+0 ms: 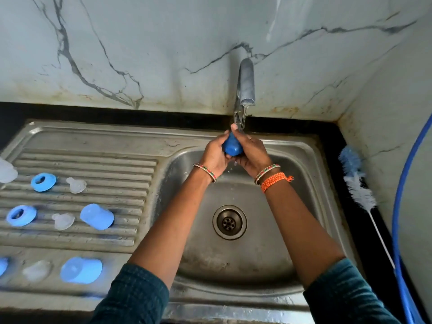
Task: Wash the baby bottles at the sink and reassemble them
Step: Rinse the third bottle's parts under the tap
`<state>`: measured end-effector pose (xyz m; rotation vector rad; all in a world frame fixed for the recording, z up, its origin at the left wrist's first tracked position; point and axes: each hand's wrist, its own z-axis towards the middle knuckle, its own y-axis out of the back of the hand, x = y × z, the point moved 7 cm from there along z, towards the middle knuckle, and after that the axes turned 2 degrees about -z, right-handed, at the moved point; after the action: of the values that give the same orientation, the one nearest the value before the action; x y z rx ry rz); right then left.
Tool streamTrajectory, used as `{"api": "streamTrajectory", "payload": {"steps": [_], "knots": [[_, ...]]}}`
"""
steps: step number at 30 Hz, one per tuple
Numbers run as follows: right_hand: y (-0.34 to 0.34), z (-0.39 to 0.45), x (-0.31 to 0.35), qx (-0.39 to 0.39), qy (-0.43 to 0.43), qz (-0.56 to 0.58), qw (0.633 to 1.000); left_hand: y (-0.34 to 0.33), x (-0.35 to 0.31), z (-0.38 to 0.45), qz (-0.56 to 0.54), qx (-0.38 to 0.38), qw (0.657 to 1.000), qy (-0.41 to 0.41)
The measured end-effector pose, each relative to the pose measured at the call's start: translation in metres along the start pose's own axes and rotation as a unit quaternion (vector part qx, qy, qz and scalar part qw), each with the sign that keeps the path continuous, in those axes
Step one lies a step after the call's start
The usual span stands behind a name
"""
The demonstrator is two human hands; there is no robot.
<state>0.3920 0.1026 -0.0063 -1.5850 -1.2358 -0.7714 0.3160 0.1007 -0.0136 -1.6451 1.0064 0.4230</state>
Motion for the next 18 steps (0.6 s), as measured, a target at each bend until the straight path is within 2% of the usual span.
{"api": "streamTrajectory", "payload": {"steps": [3,5,7,9,10,11,12,13,14,15,16,17,18], "knots": [[0.007,0.005,-0.002,-0.068,-0.023,-0.037,0.997,0.006,0.003,0.0,0.03,-0.004,1.0,0.005],[0.008,0.005,-0.003,-0.065,-0.04,-0.023,0.997,0.009,-0.003,0.001,0.126,-0.007,0.991,-0.032],[0.005,0.002,-0.003,-0.037,-0.048,-0.055,0.997,0.008,-0.007,0.001,0.241,-0.02,0.966,-0.091],[0.004,0.0,0.004,-0.046,0.009,-0.176,0.983,0.009,-0.012,-0.001,0.279,-0.055,0.949,-0.137],[0.004,-0.003,0.013,-0.06,0.074,-0.264,0.96,0.01,-0.014,-0.001,0.275,-0.07,0.947,-0.149],[0.0,-0.01,0.023,-0.064,0.154,-0.378,0.911,0.01,-0.015,-0.001,0.259,-0.083,0.95,-0.155],[-0.008,-0.017,0.029,-0.056,0.232,-0.516,0.823,0.01,-0.018,-0.002,0.238,-0.099,0.953,-0.159],[-0.016,-0.024,0.027,-0.04,0.281,-0.632,0.721,0.009,-0.021,-0.003,0.22,-0.12,0.955,-0.16],[-0.021,-0.029,0.022,-0.031,0.303,-0.71,0.635,0.008,-0.024,-0.002,0.208,-0.136,0.955,-0.159],[-0.023,-0.031,0.019,-0.037,0.309,-0.744,0.592,0.005,-0.026,-0.002,0.201,-0.136,0.957,-0.156],[-0.023,-0.031,0.02,-0.046,0.31,-0.743,0.591,-0.001,-0.025,-0.003,0.199,-0.12,0.96,-0.154],[-0.021,-0.03,0.023,-0.045,0.315,-0.712,0.625,-0.006,-0.024,-0.004,0.198,-0.096,0.963,-0.155],[-0.018,-0.027,0.03,-0.033,0.311,-0.654,0.689,-0.01,-0.024,-0.008,0.204,-0.069,0.963,-0.164]]}}
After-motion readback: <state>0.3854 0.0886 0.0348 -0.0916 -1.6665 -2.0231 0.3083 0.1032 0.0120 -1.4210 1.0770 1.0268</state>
